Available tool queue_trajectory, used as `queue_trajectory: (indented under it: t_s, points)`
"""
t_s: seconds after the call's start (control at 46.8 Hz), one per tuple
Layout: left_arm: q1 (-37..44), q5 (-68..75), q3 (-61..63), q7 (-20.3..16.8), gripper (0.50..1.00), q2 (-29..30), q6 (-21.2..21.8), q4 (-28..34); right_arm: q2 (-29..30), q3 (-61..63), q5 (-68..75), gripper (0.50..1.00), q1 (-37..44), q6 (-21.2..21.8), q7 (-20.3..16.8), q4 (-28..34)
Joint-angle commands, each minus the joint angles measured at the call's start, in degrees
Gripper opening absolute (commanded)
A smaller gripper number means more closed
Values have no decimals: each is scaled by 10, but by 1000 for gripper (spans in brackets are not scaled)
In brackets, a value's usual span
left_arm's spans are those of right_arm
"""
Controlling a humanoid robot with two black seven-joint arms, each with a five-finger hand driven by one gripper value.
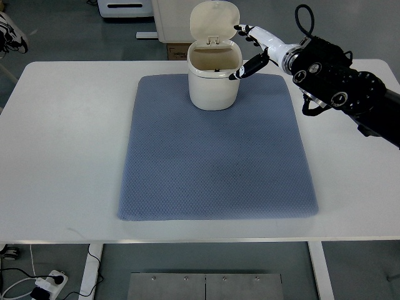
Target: Put lemon in trash with right hand
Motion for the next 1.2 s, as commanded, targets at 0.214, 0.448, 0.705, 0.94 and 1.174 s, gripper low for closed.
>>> queue_trajectory:
  t_s: [0.214, 0.448, 0.705, 0.94, 1.174]
  points:
    - [1, 0, 0, 0, 1000, 0, 0, 0, -28, 25, 11, 987, 1, 14, -4, 1]
    - [0, 0, 0, 0, 1000, 0, 0, 0, -70, 62, 58, 987, -3, 47, -10, 1]
    - [0, 0, 0, 0, 1000, 0, 0, 0, -108, 155, 142, 987, -58, 45, -16, 0]
    - [0, 0, 0, 0, 1000, 0, 0, 0, -114, 341, 143, 995, -133, 35, -13, 0]
    - [0, 0, 0, 0, 1000, 0, 0, 0, -120, 415, 143, 998, -173, 19, -10, 1]
